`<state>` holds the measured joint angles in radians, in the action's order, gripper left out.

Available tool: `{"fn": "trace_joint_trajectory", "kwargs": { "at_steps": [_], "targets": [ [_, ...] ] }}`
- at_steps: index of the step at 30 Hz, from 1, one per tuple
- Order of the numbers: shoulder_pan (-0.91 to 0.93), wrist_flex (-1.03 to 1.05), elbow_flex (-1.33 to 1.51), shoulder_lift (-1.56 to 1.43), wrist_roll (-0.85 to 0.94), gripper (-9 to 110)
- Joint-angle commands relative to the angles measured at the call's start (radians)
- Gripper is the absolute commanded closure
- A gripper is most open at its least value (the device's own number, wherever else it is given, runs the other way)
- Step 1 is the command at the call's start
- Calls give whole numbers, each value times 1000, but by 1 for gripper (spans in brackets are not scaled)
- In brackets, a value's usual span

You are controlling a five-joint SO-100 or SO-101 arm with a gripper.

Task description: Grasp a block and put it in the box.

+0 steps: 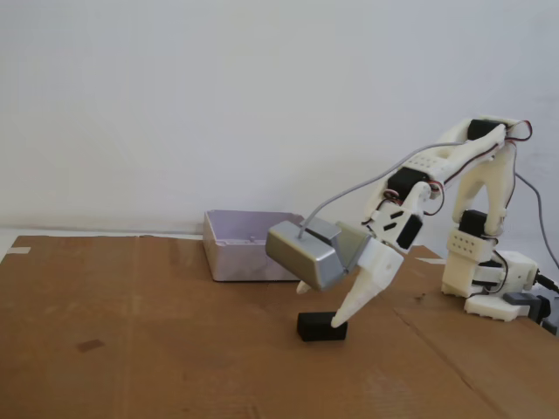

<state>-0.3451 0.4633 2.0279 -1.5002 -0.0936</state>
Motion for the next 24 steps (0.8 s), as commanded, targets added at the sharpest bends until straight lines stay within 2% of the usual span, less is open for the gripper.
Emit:
{"fn": "trace_joint_trajectory", "kwargs": {
  "at_steps": [1, 24],
  "targets": [
    [9, -41, -34, -23, 3, 58],
    [14, -89, -40, 77, 3, 58]
  ]
}}
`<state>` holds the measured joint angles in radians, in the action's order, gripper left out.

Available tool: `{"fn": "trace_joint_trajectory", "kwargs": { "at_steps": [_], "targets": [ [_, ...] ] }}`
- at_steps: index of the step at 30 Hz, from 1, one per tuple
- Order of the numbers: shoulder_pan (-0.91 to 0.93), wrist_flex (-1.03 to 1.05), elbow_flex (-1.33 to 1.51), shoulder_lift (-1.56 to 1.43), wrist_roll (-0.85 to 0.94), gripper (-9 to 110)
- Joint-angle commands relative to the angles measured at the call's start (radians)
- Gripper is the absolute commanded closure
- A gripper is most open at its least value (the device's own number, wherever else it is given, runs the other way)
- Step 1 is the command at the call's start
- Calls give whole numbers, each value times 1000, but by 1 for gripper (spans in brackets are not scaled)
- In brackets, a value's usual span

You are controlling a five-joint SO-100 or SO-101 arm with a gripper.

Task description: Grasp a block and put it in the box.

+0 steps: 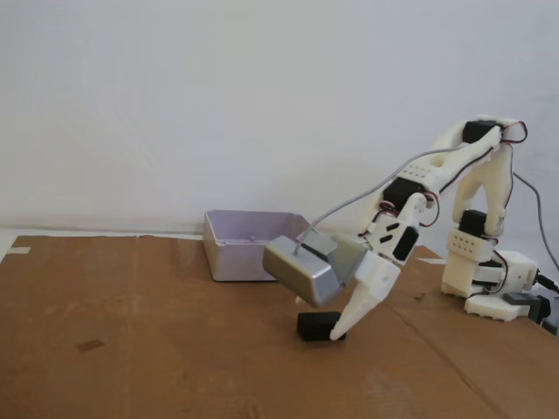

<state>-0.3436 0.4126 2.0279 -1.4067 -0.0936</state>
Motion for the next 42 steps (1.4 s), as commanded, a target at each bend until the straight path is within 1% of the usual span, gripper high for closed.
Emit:
{"fn": "trace_joint_trajectory", "kwargs": {
  "at_steps": [1, 18, 22, 30, 32, 37, 42],
  "targets": [
    [15, -38, -43, -11, 3, 58],
    [32, -41, -49, 21, -32, 58],
    [35, -97, -48, 35, -66, 58],
    [38, -101, -41, 37, -66, 58],
    [38, -97, -37, 37, -66, 61],
    [38, -92, -35, 37, -66, 73],
    [38, -91, -34, 37, -66, 74]
  ]
}}
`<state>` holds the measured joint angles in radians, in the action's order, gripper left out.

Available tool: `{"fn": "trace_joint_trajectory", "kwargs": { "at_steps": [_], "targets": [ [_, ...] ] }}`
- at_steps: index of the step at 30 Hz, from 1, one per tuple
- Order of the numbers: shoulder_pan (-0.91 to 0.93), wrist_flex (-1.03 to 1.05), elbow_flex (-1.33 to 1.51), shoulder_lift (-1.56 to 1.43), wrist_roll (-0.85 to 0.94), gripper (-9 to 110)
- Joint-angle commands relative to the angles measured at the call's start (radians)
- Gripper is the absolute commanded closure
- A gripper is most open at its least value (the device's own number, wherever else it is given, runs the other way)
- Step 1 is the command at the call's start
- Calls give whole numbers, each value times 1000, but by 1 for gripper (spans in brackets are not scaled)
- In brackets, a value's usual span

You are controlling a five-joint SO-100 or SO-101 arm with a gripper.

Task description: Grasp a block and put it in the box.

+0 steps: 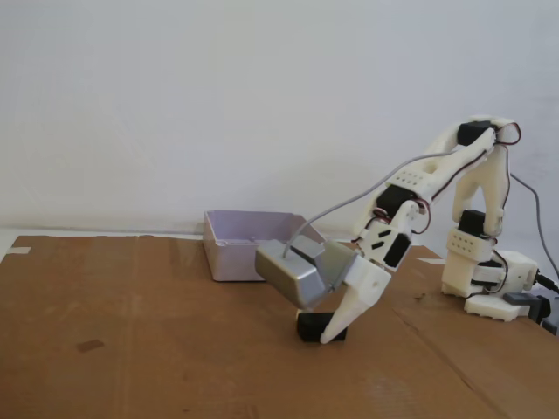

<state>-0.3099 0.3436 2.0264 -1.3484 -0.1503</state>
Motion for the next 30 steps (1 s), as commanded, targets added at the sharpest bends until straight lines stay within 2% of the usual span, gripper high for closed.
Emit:
{"fn": "trace_joint_trajectory", "kwargs": {
  "at_steps": [1, 9, 24, 30],
  "targets": [
    [5, -21, -32, -21, -9, 75],
    [5, -20, -31, -21, -9, 84],
    [6, -20, -29, -21, -8, 85],
    [6, -20, -29, -28, -8, 92]
  ]
}}
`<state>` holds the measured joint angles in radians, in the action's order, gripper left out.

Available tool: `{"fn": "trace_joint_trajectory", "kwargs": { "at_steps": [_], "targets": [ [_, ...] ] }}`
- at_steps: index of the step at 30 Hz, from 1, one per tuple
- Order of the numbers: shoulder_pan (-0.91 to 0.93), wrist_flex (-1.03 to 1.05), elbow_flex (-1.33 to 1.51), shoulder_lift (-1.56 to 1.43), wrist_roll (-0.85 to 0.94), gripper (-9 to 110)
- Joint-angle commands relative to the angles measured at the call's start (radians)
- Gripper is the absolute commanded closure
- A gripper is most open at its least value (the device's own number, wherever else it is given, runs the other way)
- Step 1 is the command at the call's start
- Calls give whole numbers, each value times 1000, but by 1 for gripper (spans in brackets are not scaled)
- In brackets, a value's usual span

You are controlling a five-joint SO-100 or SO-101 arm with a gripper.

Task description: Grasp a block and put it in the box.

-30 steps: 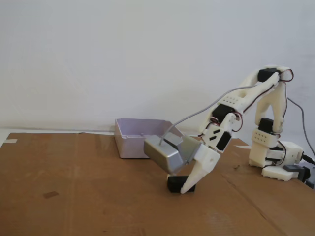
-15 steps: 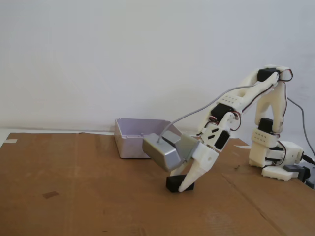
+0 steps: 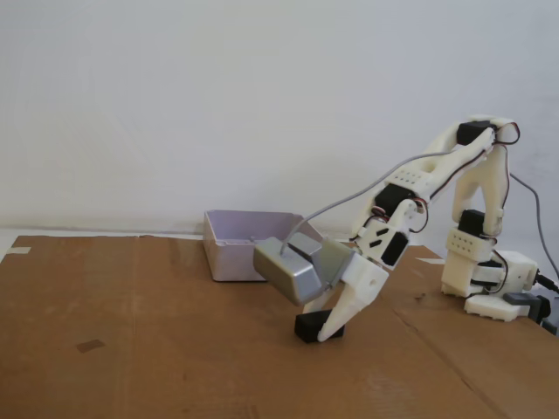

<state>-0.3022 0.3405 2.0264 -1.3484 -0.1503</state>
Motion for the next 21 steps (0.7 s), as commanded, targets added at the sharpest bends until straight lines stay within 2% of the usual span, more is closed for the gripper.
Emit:
{"fn": "trace_joint_trajectory", "kwargs": {
  "at_steps": [1, 21],
  "targets": [
    [-2, -17, -29, -32, -8, 92],
    [46, -17, -61, -245, 5, 92]
  ]
}}
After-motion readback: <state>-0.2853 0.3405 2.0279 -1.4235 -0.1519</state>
